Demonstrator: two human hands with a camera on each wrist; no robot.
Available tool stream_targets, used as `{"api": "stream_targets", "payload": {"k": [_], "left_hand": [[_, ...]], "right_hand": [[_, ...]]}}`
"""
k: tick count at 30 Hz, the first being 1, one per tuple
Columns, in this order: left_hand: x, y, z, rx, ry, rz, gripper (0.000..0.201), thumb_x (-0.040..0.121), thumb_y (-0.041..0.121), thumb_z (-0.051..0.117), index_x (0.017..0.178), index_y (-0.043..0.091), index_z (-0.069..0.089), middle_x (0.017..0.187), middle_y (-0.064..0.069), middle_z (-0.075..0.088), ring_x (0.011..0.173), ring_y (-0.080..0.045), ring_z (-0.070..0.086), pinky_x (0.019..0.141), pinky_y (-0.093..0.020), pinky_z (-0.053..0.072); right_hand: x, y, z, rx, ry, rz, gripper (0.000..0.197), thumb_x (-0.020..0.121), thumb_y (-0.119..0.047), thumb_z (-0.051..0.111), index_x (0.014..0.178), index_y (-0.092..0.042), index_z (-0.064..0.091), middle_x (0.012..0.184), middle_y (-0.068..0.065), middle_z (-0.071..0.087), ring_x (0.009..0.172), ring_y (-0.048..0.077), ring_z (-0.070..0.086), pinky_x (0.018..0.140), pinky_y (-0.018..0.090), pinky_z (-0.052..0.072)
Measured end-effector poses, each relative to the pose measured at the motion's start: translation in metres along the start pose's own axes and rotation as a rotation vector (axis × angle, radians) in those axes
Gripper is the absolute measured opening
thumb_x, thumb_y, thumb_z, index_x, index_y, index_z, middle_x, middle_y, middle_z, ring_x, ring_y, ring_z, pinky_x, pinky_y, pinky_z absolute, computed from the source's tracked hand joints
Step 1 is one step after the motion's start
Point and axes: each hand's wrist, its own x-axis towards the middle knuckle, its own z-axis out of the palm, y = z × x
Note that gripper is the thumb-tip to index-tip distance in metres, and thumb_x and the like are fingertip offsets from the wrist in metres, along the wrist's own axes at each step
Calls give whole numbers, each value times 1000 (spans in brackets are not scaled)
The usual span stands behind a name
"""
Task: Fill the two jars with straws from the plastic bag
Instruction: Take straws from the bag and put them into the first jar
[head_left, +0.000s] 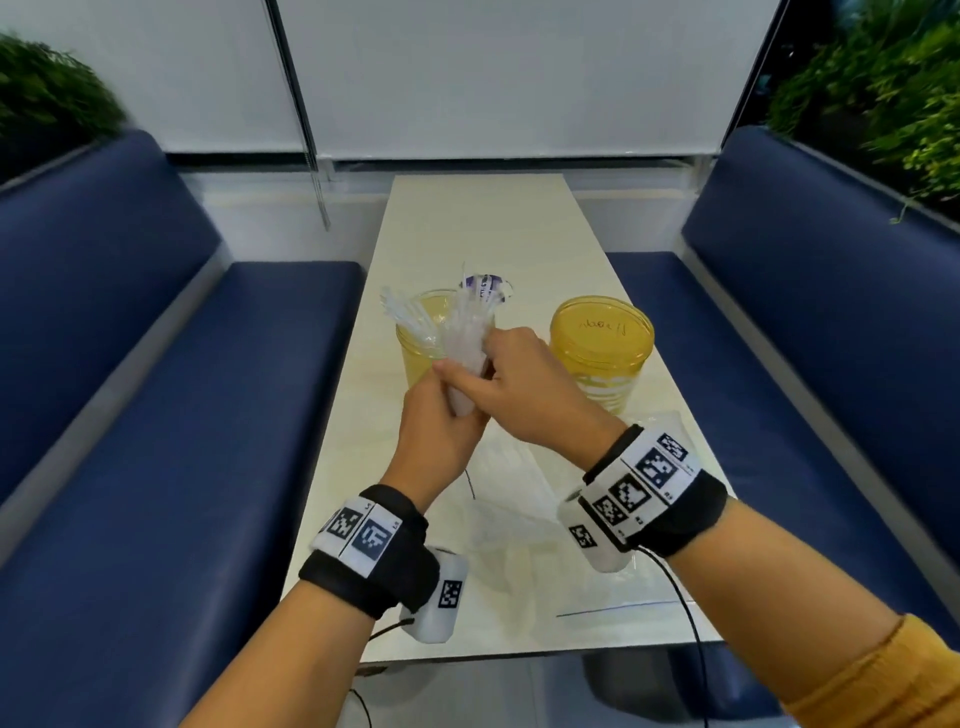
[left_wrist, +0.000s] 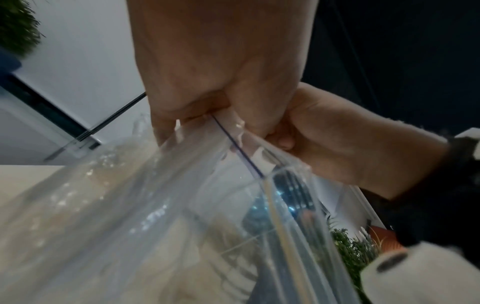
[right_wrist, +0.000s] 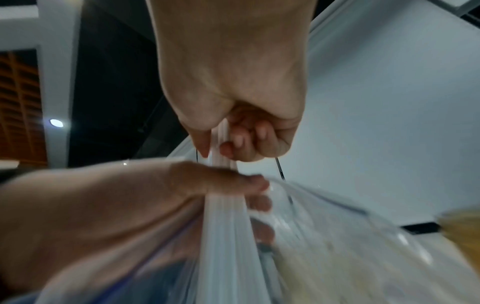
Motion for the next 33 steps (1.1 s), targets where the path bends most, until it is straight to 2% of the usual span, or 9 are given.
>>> {"api": "stream_targets", "payload": {"k": [4,7,10,16,20,24,30,31,33], "left_hand": [[-3,-9,-13,66,21,-111,36,87,43,73,112,20,60,100,-1,65,89,-19,65,75,-40,60],[-6,-11,-20,68,52,-132,31,87,37,74,108,19,59,96,1,63,83,-14,62,69,-28,56],[-7,-16,-26,-12,69,-137,30,88,27,75,114,18,63,108,14,66,87,2,66,68,-11,52],[-12,-24,-33,-19,85,-131,28,87,21,77,111,16,64,118,15,64,88,0,67,67,-12,53],[-17,-19,-37,-39,64,-137,28,88,22,76,112,16,63,118,15,64,90,0,67,67,-14,54],[-20,-15,-42,-52,58,-128,26,88,21,75,112,18,65,118,14,64,92,-2,67,68,-13,53],[-20,-12,-52,-43,41,-131,23,90,16,72,111,20,65,118,16,63,93,-3,67,71,-11,52],[-20,-12,-53,-37,36,-130,23,90,16,71,112,20,65,119,17,63,94,-3,67,71,-11,52],[-19,-10,-54,-26,27,-124,22,91,17,70,112,21,65,119,18,62,95,-4,67,72,-11,52]], "right_hand": [[30,-21,-33,68,37,-92,38,96,-42,58,64,-29,42,56,-11,47,48,4,43,50,20,32],[66,-33,-61,123,118,-162,45,96,-39,57,65,-7,54,57,-2,44,49,12,38,49,24,31],[103,-38,-79,150,219,-195,52,94,-38,56,75,11,61,61,4,45,52,13,38,48,25,29],[159,-24,-72,34,356,-130,37,96,-44,50,66,-22,42,57,-9,42,49,10,40,52,26,34],[178,5,-31,-118,294,-50,32,98,-46,45,77,-22,43,62,-8,43,62,21,49,58,29,34],[180,40,15,-143,173,26,35,95,-47,48,80,-16,50,73,4,58,68,26,58,57,30,40],[166,70,41,-219,-117,232,50,78,-61,71,64,-19,46,66,-2,50,73,25,57,63,32,40],[166,72,40,-230,-111,246,51,73,-64,74,69,-18,53,71,-1,55,79,25,59,67,33,44],[164,69,35,-228,-28,244,62,65,-65,79,104,-18,67,100,0,67,101,24,63,82,36,49]]}}
